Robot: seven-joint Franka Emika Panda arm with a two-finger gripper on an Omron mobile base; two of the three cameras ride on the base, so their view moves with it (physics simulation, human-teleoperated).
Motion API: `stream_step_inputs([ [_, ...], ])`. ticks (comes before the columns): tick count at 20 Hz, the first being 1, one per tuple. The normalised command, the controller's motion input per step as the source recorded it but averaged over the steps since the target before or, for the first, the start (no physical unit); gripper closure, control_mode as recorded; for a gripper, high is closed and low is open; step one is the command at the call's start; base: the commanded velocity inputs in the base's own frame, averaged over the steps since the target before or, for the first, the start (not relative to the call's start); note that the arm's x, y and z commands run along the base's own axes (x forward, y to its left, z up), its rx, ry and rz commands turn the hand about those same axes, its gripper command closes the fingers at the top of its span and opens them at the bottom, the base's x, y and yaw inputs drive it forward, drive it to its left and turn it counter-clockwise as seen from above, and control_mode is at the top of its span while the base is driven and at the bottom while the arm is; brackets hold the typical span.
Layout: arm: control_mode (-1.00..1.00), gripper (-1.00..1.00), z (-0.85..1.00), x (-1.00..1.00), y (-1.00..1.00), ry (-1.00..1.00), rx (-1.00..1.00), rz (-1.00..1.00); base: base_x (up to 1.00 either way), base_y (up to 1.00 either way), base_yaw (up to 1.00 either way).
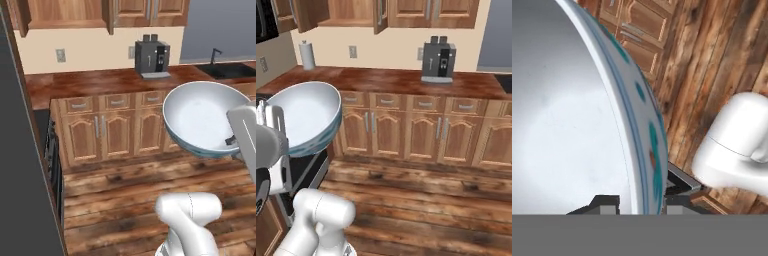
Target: Take the smaller bowl and place it next to the appetizer plate on the dining counter , and place the larger bowl next to the plate with cooked food.
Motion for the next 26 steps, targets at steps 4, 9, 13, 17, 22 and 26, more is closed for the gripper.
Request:
stream_step_inputs([
  [4, 1.00, 1.00, 0.00, 0.00, 0.00, 0.00, 0.00, 0.00, -1.00, -0.73, 0.00],
  [9, 1.00, 1.00, 0.00, 0.00, 0.00, 0.00, 0.00, 0.00, -1.00, -0.63, 0.00],
  [13, 1.00, 1.00, 0.00, 0.00, 0.00, 0.00, 0.00, 0.00, -1.00, -0.72, 0.00],
  [17, 1.00, 1.00, 0.00, 0.00, 0.00, 0.00, 0.00, 0.00, -1.00, -0.49, 0.00],
  [22, 1.00, 1.00, 0.00, 0.00, 0.00, 0.00, 0.00, 0.00, -1.00, -0.61, 0.00],
  [26, 1.00, 1.00, 0.00, 0.00, 0.00, 0.00, 0.00, 0.00, -1.00, -0.15, -0.02],
])
